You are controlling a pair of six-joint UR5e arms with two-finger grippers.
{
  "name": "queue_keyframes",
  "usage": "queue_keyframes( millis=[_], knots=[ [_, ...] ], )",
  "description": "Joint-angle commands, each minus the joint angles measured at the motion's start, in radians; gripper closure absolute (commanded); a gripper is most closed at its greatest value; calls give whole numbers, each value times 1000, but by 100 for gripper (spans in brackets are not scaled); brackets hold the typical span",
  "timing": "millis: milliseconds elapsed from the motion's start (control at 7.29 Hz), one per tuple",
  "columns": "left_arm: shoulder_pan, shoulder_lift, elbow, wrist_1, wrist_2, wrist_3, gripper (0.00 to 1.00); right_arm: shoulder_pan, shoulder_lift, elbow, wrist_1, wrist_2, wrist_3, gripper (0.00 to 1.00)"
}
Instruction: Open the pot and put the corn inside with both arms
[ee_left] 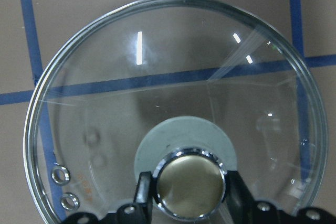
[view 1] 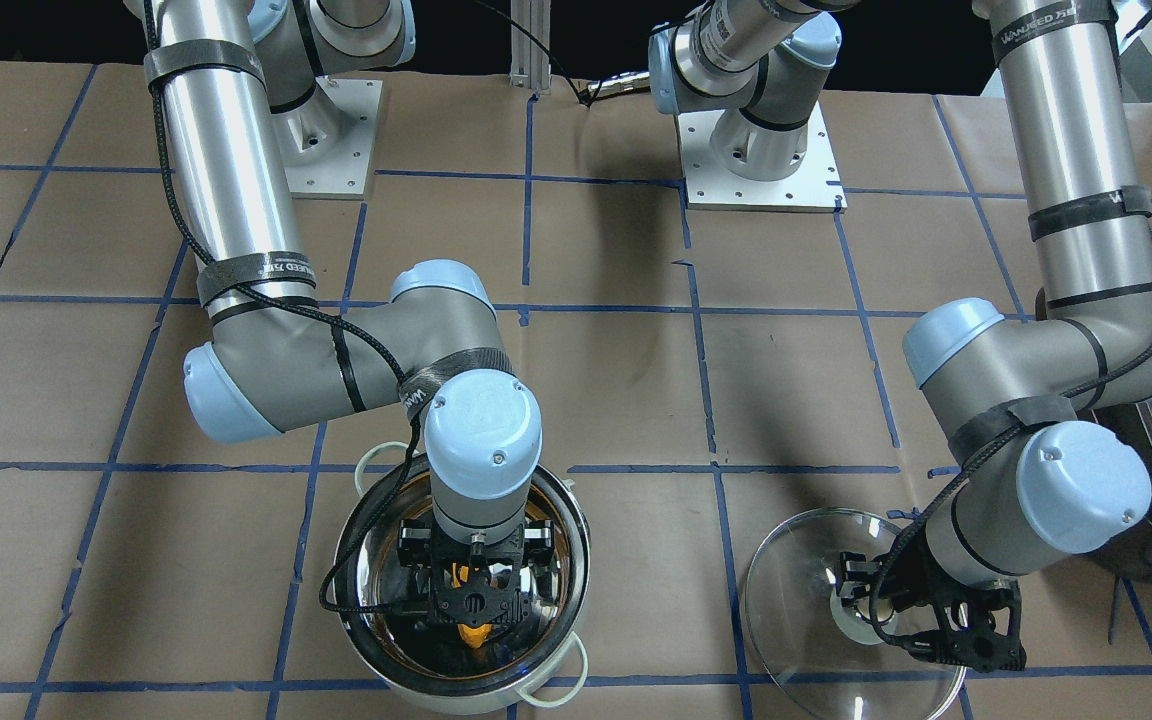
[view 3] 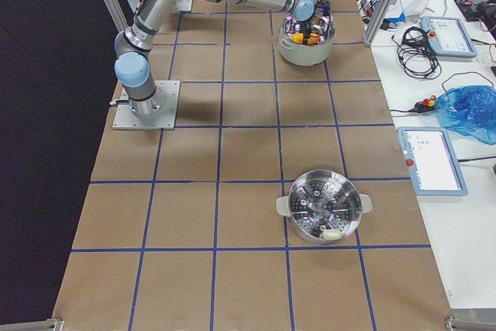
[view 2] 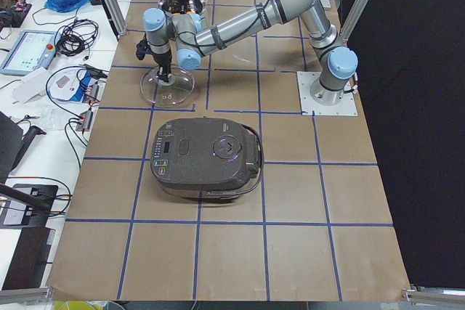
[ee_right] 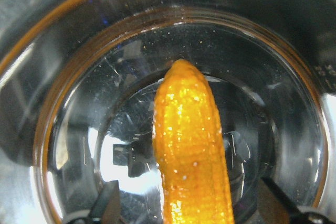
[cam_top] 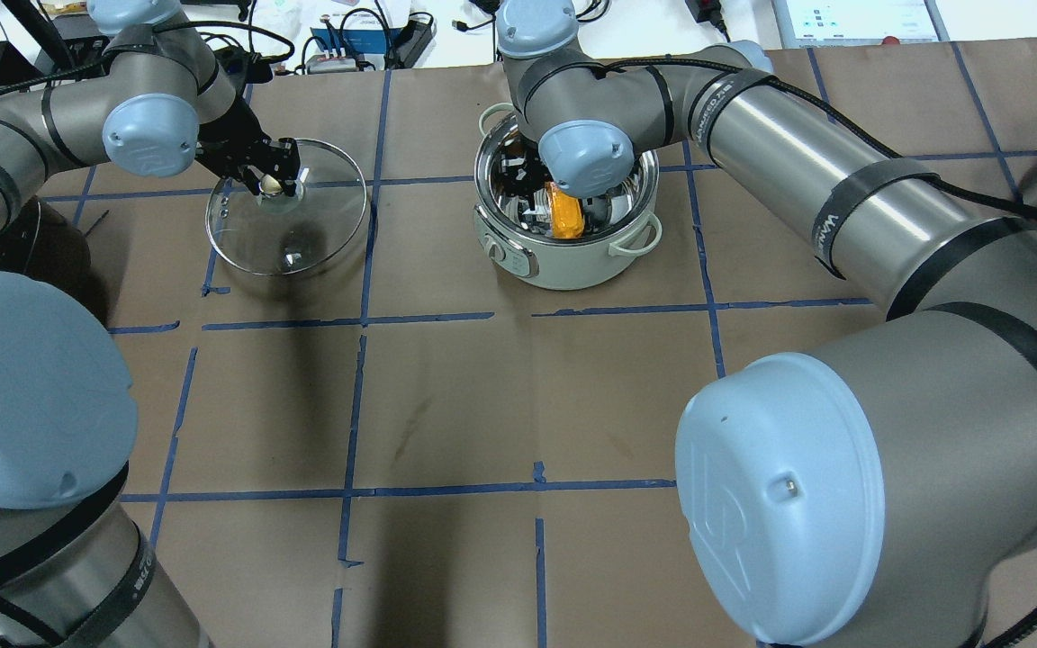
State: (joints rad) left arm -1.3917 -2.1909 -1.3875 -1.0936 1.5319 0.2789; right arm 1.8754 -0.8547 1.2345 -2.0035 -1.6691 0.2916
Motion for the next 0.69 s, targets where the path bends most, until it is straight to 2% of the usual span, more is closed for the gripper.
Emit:
queue_keyframes(
  millis=[0, 137, 275, 412, 549],
  knots=[
    [-1, 5, 4, -12, 10, -12, 0, -2, -70, -3, 8, 5, 0, 0],
    [-4, 23, 8, -14, 10, -12, 0, -13, -154, 9, 50, 6, -2, 0],
    [-33, 78, 22, -102, 14, -39, 0, -36, -234, 10, 166, 8, -3, 0],
    [-79, 168, 31, -226, 16, -157, 0, -85, -312, 20, 272, 11, -12, 0],
    [-136, 274, 31, -324, 31, -164, 0, -126, -398, 32, 375, 38, -41, 0]
  ],
)
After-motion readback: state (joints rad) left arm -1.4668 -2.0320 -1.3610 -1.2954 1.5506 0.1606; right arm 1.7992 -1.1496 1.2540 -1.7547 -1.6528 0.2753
